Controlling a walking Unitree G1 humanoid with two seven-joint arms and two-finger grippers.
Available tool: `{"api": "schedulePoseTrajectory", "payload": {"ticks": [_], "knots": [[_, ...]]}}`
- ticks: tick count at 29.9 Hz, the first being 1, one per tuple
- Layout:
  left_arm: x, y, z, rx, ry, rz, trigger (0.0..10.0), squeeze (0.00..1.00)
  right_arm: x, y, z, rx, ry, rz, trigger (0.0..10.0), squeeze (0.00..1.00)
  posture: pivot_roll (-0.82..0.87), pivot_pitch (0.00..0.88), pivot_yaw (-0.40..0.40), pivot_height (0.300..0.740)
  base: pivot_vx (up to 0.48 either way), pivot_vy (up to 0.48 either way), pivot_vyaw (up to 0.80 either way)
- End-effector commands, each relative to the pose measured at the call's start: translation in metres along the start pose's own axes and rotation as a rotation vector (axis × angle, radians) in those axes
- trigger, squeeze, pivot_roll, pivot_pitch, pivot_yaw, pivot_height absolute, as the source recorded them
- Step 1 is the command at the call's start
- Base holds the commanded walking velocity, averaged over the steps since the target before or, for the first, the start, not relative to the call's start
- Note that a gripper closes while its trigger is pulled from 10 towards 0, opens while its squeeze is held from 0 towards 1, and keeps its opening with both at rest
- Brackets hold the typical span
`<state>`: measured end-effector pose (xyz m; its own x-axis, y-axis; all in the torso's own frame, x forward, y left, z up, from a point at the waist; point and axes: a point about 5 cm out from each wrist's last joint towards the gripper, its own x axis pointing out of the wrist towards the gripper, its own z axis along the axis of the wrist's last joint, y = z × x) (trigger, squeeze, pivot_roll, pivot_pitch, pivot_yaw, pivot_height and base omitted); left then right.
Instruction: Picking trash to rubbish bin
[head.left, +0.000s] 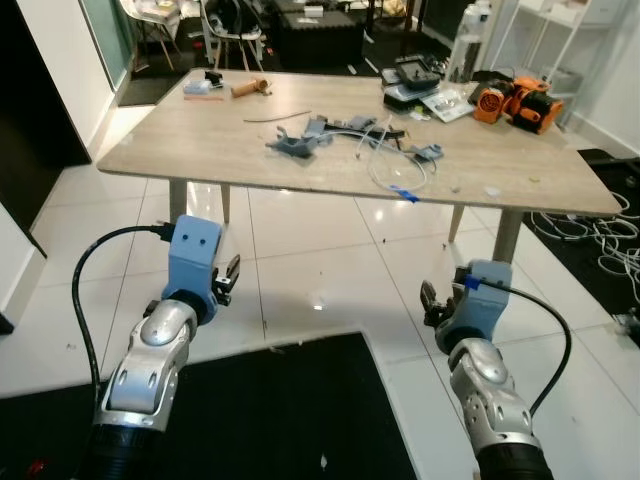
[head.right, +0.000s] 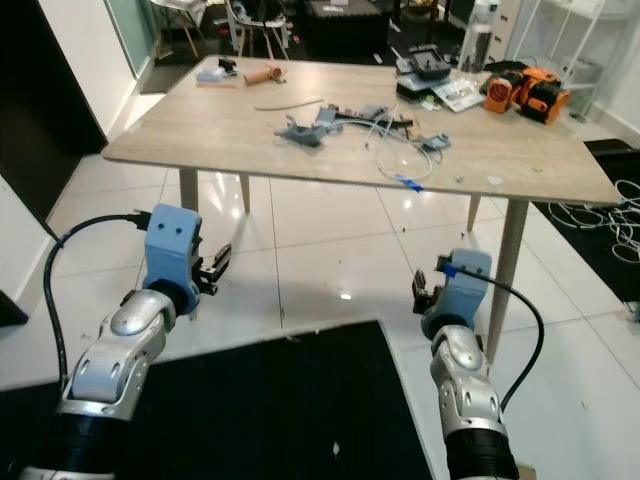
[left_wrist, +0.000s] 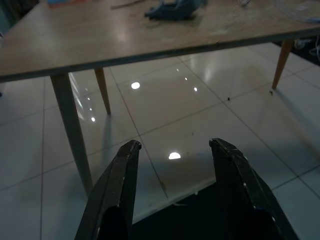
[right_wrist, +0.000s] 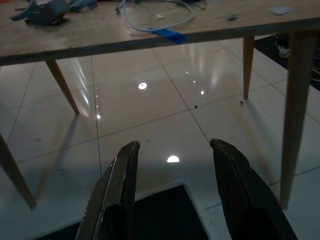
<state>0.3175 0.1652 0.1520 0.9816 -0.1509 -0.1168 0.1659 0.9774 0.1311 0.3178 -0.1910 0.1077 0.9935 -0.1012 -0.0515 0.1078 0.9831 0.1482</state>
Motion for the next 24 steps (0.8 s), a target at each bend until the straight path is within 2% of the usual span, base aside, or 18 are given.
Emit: {"api": "schedulePoseTrajectory", "payload": {"ticks": [1, 2, 10, 20, 24], "knots": [[-0.002, 0.002, -0.001, -0.010, 0.009, 0.006, 10.0, 0.00, -0.001, 0.005, 0.005, -0.024, -0.014, 0.029, 10.0, 0.00, 0.05, 0.086, 0.032, 0.740, 0.442, 0.000, 0.00], [-0.002, 0.002, 0.001, -0.017, 0.004, 0.006, 10.0, 0.00, -0.001, 0.007, 0.014, -0.058, -0.051, 0.042, 10.0, 0.00, 0.05, 0.086, 0.032, 0.740, 0.442, 0.000, 0.00], [-0.002, 0.002, 0.004, -0.019, -0.008, 0.008, 10.0, 0.00, 0.002, 0.004, 0.040, -0.047, -0.135, 0.040, 10.0, 0.00, 0.04, 0.089, 0.033, 0.740, 0.442, 0.000, 0.00], [-0.001, 0.002, 0.009, -0.020, -0.020, 0.002, 10.0, 0.00, 0.003, -0.003, 0.051, -0.052, -0.175, 0.016, 10.0, 0.00, 0.03, 0.084, 0.031, 0.740, 0.440, 0.000, 0.00], [-0.001, 0.001, 0.011, -0.018, -0.025, 0.001, 10.0, 0.00, 0.003, 0.000, 0.062, -0.056, -0.210, 0.050, 10.0, 0.00, 0.03, 0.083, 0.032, 0.740, 0.441, 0.000, 0.00]]}}
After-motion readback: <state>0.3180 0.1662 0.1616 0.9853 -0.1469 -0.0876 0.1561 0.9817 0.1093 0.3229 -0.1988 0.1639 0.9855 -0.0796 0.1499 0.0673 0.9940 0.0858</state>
